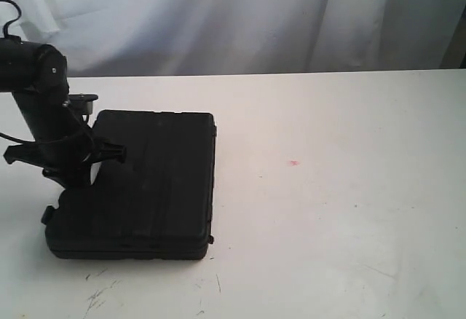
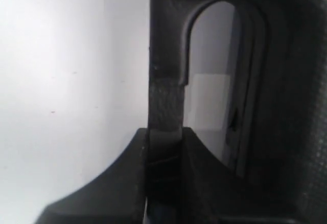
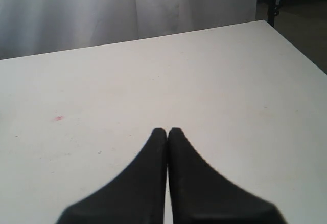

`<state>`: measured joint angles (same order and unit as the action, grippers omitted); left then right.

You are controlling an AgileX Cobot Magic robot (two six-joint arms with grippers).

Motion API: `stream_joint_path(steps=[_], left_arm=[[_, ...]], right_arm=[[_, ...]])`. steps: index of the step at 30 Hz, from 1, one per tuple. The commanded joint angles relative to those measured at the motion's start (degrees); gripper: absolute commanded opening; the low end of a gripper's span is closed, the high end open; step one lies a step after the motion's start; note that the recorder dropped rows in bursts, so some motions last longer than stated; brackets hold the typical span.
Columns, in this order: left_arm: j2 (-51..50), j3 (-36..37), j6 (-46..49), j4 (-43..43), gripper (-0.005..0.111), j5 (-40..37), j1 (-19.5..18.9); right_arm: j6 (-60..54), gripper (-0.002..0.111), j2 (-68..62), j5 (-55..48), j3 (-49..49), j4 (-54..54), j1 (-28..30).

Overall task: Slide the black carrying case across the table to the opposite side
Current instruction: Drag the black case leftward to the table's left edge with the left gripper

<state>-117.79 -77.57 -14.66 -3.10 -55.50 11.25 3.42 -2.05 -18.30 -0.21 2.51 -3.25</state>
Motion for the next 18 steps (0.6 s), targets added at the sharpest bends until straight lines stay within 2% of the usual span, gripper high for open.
stream_joint_path(steps=[1, 10, 18], left_arm=[[1.37, 0.0, 0.15, -3.54, 0.0, -3.03, -3.08], [1.37, 0.0, 1.71, -6.47, 0.0, -4.11, -7.73], [1.37, 0.0, 3.19, -6.04, 0.0, -3.43, -7.64]], right_arm=[[-0.01, 0.0, 0.31, 0.04, 0.21, -0.57, 0.44], [-0.01, 0.0, 0.31, 0.04, 0.21, -0.57, 0.44], [-0.01, 0.0, 0.31, 0.04, 0.21, -0.57, 0.44]])
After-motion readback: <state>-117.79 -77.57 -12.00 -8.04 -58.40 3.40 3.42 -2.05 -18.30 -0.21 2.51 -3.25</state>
